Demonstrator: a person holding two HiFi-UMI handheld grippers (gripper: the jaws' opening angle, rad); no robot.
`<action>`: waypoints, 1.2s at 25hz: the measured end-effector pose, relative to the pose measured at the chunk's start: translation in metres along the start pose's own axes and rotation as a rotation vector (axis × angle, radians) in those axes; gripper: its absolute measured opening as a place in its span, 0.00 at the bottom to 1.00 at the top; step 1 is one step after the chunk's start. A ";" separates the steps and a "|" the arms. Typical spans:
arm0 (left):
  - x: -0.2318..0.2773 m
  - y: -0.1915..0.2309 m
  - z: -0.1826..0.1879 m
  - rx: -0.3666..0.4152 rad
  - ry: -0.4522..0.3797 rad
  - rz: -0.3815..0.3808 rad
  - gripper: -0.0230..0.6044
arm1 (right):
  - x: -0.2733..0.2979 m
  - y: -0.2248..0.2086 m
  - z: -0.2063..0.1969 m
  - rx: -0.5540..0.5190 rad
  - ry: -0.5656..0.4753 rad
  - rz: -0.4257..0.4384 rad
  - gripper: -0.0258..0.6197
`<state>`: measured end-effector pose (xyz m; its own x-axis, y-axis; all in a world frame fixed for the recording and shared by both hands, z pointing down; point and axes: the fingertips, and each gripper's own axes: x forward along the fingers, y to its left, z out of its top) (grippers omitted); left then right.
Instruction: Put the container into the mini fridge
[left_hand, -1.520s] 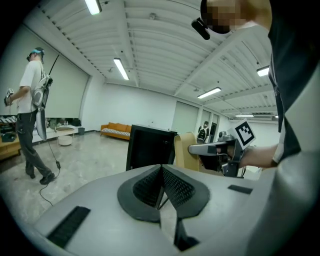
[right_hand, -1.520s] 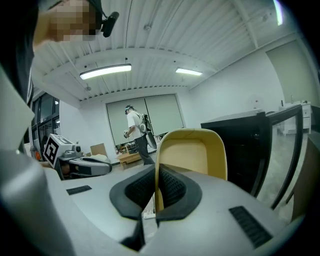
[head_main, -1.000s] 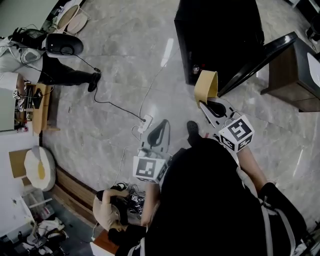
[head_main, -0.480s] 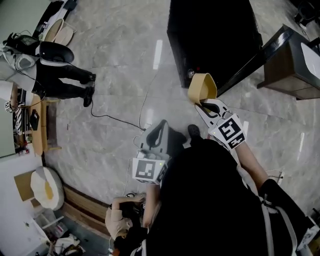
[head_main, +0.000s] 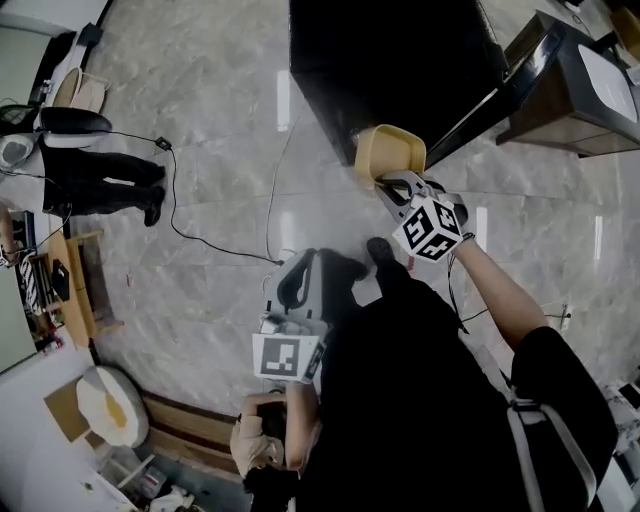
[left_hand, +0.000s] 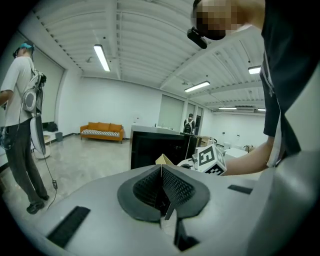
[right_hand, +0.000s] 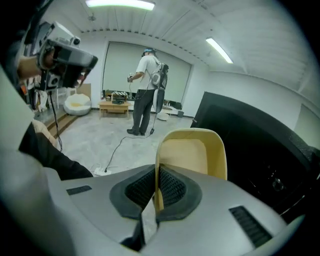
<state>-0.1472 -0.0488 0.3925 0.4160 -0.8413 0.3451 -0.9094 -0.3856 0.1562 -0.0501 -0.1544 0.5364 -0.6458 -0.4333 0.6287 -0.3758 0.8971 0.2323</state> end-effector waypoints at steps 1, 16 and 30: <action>0.003 0.000 0.000 0.003 0.013 -0.004 0.09 | 0.008 -0.008 -0.007 -0.023 0.020 -0.008 0.07; 0.033 0.000 -0.013 -0.050 0.093 -0.008 0.09 | 0.114 -0.106 -0.078 -0.277 0.236 -0.160 0.07; 0.036 0.004 -0.041 -0.136 0.117 -0.001 0.09 | 0.194 -0.176 -0.135 -0.453 0.422 -0.293 0.07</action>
<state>-0.1359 -0.0649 0.4435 0.4215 -0.7879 0.4490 -0.9039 -0.3255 0.2774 -0.0195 -0.3849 0.7175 -0.2110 -0.6754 0.7066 -0.1208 0.7354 0.6668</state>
